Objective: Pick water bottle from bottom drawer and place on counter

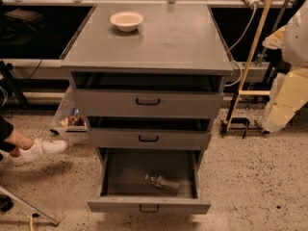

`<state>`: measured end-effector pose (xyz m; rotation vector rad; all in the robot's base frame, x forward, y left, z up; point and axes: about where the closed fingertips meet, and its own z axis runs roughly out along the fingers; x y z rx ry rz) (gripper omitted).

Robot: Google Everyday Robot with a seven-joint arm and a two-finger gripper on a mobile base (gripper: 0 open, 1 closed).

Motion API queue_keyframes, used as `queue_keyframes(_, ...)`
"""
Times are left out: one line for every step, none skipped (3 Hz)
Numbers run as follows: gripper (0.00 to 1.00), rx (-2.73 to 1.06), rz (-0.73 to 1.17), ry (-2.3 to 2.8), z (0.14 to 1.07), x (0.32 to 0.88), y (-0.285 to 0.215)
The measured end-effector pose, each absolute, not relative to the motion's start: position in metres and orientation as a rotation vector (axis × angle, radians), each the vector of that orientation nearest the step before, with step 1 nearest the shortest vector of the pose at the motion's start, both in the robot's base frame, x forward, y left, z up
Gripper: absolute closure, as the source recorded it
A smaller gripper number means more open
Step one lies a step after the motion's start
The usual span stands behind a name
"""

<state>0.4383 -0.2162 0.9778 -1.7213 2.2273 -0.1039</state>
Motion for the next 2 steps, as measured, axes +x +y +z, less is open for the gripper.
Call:
queue_keyframes(0.0, -1.721, -0.104, 2.227, 0.978, 0.438, -0.216)
queue_keyframes(0.0, -1.742, -0.074, 2.215, 0.958, 0.443, -0.209)
